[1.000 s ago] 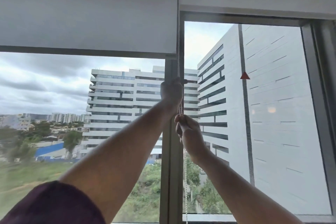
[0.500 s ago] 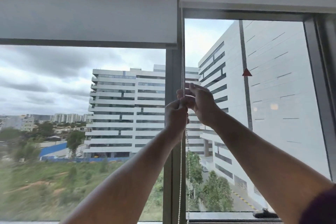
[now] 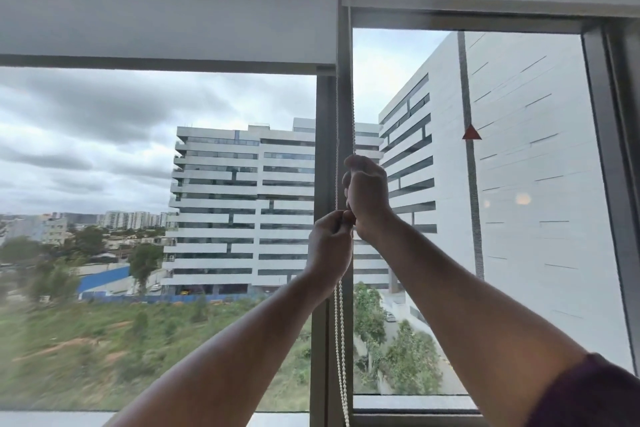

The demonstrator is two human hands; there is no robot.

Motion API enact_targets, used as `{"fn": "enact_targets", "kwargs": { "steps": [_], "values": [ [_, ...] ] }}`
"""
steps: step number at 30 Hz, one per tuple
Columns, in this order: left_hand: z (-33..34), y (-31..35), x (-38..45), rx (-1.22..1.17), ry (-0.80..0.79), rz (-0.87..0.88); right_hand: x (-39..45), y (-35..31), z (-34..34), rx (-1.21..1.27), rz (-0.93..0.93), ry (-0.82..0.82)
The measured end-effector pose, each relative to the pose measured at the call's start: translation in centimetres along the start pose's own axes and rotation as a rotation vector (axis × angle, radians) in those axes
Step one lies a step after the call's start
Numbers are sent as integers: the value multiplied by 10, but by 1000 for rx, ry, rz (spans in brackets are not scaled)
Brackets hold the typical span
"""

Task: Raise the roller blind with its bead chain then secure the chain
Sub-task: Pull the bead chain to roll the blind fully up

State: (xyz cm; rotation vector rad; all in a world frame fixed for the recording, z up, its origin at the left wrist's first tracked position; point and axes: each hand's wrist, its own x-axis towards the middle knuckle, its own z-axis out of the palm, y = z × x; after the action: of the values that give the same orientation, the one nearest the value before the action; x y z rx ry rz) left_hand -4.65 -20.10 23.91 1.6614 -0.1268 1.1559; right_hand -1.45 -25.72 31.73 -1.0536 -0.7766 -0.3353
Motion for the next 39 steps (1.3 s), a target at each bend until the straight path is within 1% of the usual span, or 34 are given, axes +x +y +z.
{"fn": "enact_targets", "kwargs": {
  "steps": [3,5,7,10,11,13,17,20,23,26,28,31,34,37,39],
  "values": [
    [-3,-4,0,9,-55,-59,-4,12,-1,-44,-63,18],
    [-3,-6,-2,-58,-109,-97,-6,19,-3,-48,-67,20],
    [-3,0,-3,-151,-125,-107,-7,24,-7,-70,-70,21],
    [-3,20,6,-250,-78,-36,-13,29,-15,-75,-65,-3],
    [-3,27,11,-236,-54,-20,-15,31,-18,-75,-80,-31],
    [-2,43,25,-206,-11,-50,-21,35,-26,-85,-119,-78],
    [6,79,50,-247,-74,-72,-30,41,-37,-137,-138,-52],
    [12,96,56,-267,-123,-105,-41,47,-39,-123,-115,-96],
    [13,93,58,-302,-97,-160,-51,48,-41,-102,-87,-145],
    [8,83,55,-283,-22,-126,-57,49,-37,-143,-99,-213],
    [1,77,53,-297,1,-109,-58,51,-34,-191,-93,-231],
    [-7,74,49,-286,0,-89,-51,51,-34,-259,-13,-231],
    [-6,74,47,-270,15,-80,-34,39,-37,-175,66,-239],
    [-1,72,43,-264,23,-52,-17,17,-35,-107,72,-220],
    [2,68,39,-276,-7,-36,-5,-2,-31,-13,88,-190]
  ]
}}
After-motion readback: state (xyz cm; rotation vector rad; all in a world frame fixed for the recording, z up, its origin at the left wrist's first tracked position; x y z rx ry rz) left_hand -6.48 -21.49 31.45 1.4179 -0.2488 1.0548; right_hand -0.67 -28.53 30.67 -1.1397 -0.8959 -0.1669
